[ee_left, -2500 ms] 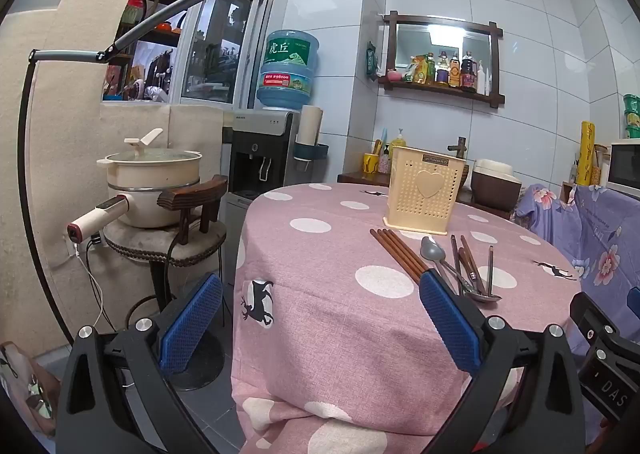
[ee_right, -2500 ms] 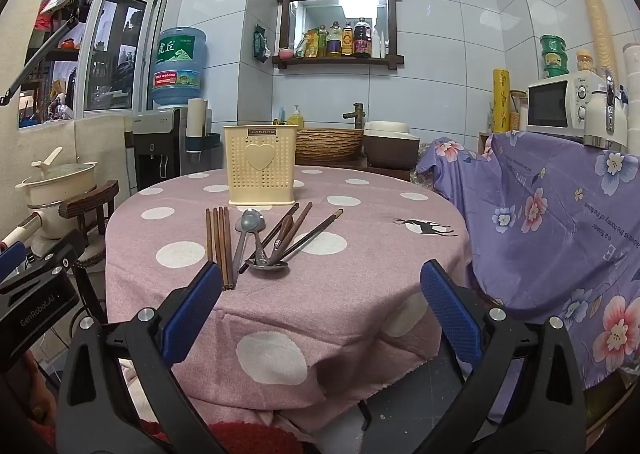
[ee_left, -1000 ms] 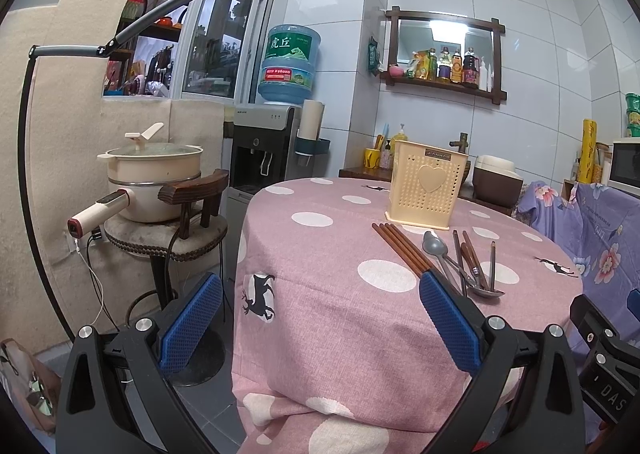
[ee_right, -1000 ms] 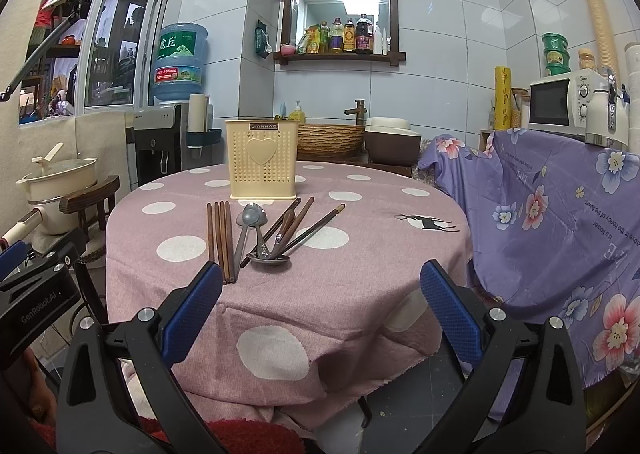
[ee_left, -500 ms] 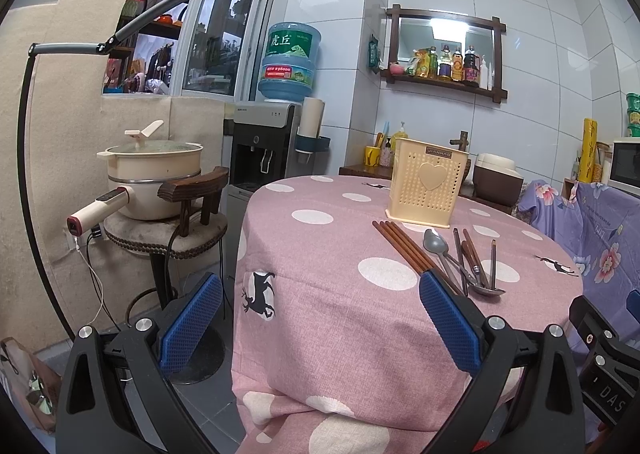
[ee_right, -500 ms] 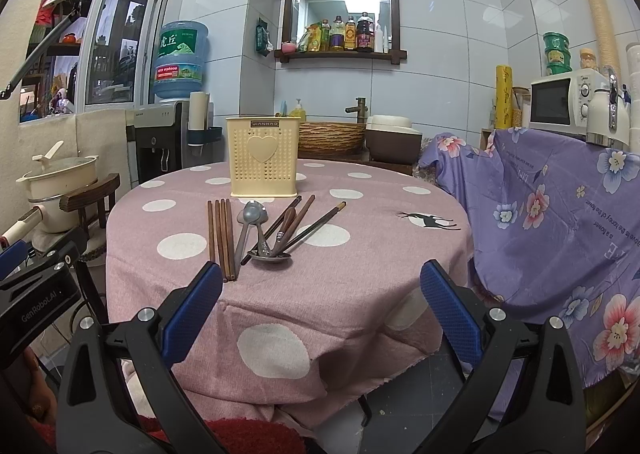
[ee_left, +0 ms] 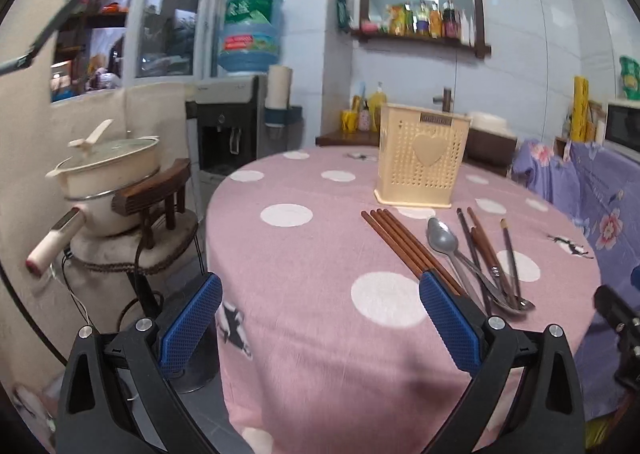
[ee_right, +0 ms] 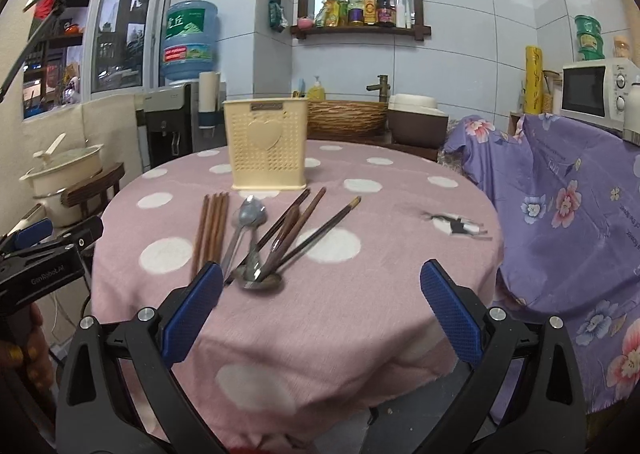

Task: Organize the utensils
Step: 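Move left tool to a brown chopstick while right tool approaches a gold-tipped black chopstick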

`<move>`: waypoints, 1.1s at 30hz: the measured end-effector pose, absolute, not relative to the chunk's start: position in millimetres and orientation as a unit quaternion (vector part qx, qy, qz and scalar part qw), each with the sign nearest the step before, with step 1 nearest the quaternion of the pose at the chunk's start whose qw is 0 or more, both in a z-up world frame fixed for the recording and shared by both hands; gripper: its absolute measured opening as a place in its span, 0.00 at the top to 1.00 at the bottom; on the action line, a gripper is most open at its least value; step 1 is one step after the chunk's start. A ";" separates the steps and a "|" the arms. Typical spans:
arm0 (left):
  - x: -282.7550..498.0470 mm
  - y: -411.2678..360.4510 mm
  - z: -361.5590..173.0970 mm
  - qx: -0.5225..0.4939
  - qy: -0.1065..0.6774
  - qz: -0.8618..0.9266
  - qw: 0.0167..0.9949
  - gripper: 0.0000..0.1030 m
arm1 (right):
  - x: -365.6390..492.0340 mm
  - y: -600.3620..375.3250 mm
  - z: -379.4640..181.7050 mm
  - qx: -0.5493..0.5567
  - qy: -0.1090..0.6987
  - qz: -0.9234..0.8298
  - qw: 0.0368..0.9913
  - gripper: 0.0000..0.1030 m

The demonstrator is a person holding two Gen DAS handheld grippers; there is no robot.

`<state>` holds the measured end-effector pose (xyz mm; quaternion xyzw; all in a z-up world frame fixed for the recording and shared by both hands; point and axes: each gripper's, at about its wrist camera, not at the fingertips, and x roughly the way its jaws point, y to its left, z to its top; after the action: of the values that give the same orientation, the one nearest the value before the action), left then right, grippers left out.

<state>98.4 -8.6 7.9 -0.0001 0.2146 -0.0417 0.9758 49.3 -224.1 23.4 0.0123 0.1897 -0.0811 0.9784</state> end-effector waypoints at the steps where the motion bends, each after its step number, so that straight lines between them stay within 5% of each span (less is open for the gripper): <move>1: 113.7 -10.8 11.5 0.007 0.233 -0.047 0.971 0.05 | 58.3 -227.0 25.7 0.003 0.197 -0.084 0.977 0.05; 8: 192.3 -26.1 13.9 0.014 0.345 -0.097 0.933 0.09 | 137.9 -268.2 23.8 0.025 0.318 -0.084 0.944 0.05; 13: 227.7 -29.4 2.7 -0.010 0.404 -0.098 0.909 0.33 | 182.5 -306.0 22.7 0.109 0.372 -0.085 0.918 0.16; 17: 243.7 -36.6 0.4 -0.019 0.428 -0.097 0.899 0.43 | 213.4 -316.2 19.6 0.151 0.399 -0.081 0.901 0.25; 25: 265.7 -52.2 -5.0 -0.025 0.461 -0.097 0.882 0.62 | 233.6 -303.7 17.3 0.151 0.404 -0.073 0.899 0.27; 33: 273.2 -65.8 -8.1 0.010 0.460 -0.084 0.884 0.69 | 238.6 -299.5 17.4 0.132 0.405 -0.074 0.902 0.27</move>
<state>273.2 -65.8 -8.1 0.0101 0.4603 -0.0839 0.8838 238.6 -299.5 17.4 0.1319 0.4046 -0.0741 0.9019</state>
